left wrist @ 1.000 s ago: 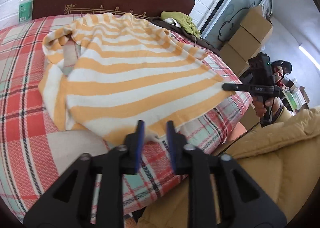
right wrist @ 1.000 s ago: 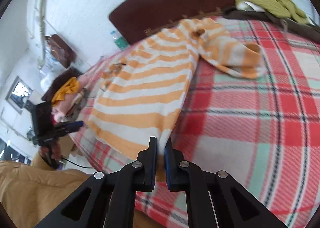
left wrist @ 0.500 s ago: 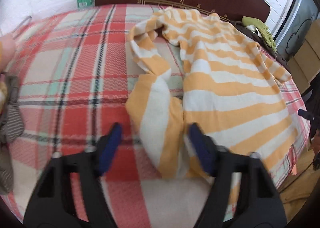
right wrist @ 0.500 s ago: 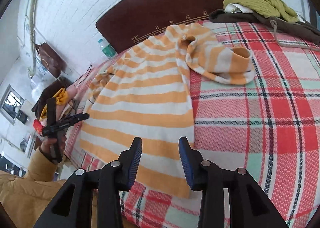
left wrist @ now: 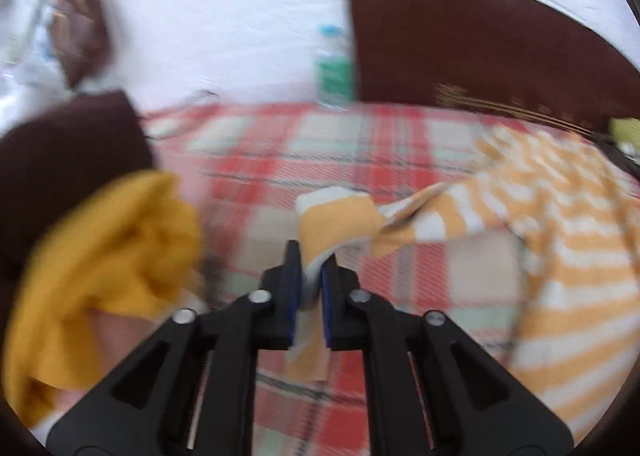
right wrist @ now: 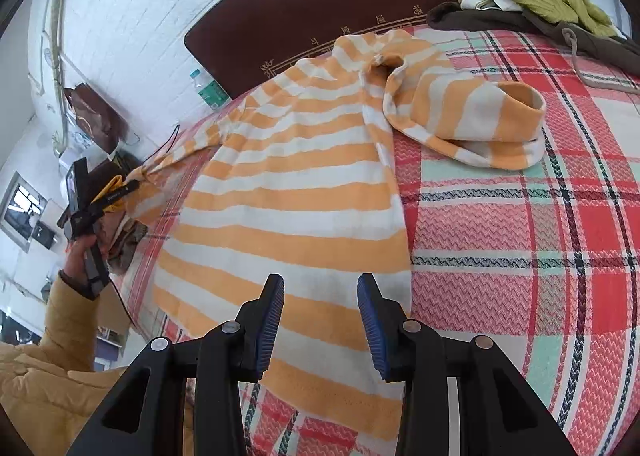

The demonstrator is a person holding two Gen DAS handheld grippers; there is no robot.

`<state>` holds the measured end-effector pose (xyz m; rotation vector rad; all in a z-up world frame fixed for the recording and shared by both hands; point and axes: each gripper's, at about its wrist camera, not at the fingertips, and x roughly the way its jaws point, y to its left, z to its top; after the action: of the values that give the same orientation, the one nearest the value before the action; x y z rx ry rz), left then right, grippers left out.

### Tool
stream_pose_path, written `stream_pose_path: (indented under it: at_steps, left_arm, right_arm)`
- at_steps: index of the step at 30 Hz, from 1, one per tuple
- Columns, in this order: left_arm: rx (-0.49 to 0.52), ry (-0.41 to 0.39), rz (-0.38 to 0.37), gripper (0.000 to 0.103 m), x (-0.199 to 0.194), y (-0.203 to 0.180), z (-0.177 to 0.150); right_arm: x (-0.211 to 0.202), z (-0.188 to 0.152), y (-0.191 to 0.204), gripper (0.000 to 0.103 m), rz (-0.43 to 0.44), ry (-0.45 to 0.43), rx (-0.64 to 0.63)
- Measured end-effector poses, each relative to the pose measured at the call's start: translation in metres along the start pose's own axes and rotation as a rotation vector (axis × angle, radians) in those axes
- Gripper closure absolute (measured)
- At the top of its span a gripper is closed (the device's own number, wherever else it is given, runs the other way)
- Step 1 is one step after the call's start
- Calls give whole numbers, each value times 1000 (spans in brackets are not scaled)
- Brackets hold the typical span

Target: Fold clothes

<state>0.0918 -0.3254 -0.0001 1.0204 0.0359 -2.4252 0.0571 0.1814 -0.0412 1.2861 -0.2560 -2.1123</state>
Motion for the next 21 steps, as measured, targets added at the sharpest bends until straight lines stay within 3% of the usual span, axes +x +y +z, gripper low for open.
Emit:
stream_pose_path:
  at_steps: [2, 3, 5, 11, 13, 14, 15, 20, 21]
  left_arm:
    - [-43, 36, -84, 24, 5, 3, 1]
    - [-60, 30, -148, 18, 2, 2, -3]
    - [-91, 15, -267, 17, -4, -1, -12]
    - [-51, 3, -511, 17, -30, -27, -46]
    - [9, 41, -586, 17, -34, -47, -57]
    - [41, 63, -611, 17, -35, -58, -63]
    - [67, 85, -631, 17, -34, -69, -66]
    - [133, 169, -691, 17, -28, -110, -81]
    - [142, 174, -692, 17, -28, -115, -81]
  right_arm:
    - [1, 2, -4, 64, -13, -5, 8]
    - [2, 3, -7, 60, -19, -9, 13]
    - [2, 6, -12, 52, -34, -19, 25]
    - [-12, 22, -45, 52, -144, -105, 101]
    - [-16, 32, -62, 44, -195, -142, 142]
    - [-16, 37, -71, 34, -215, -158, 162]
    - [-15, 42, -79, 32, -227, -168, 176]
    - [3, 73, -103, 36, -247, -184, 190]
    - [0, 79, -104, 55, -248, -196, 180]
